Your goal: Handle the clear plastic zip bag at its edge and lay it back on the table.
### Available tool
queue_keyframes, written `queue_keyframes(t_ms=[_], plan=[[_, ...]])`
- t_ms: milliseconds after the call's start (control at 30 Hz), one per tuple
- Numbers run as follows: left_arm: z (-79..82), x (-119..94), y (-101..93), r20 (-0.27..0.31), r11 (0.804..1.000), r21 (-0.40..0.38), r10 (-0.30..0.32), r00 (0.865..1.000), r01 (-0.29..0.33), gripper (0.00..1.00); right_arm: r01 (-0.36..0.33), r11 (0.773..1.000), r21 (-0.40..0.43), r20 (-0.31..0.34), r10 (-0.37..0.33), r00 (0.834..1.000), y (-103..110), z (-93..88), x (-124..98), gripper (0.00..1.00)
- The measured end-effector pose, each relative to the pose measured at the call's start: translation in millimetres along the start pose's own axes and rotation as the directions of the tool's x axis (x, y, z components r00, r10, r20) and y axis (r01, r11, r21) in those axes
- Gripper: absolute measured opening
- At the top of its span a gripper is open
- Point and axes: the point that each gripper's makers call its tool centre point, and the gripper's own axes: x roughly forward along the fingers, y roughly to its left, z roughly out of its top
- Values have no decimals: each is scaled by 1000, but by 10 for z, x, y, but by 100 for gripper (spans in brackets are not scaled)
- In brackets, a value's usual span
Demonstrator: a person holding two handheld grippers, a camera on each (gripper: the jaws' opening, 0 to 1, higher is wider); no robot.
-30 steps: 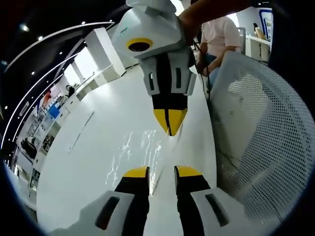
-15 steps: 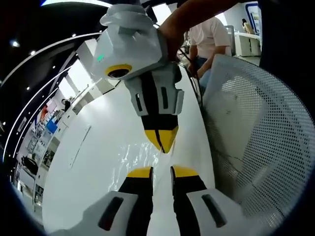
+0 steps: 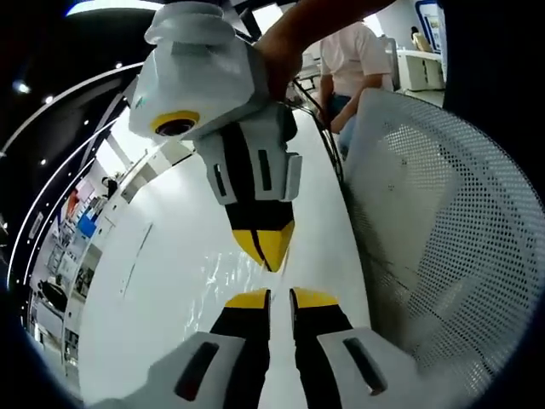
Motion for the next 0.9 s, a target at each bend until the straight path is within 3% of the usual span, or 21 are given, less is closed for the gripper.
queue_keyframes(t_ms=[400, 900], plan=[[-65, 26, 14, -48, 999, 46, 9, 999, -7, 2, 13, 1000, -15, 22, -13, 1000, 17, 68, -52, 0], [-95, 17, 38, -84, 999, 43, 28, 996, -25, 0, 76, 997, -20, 50, -75, 996, -94, 213, -121, 0]])
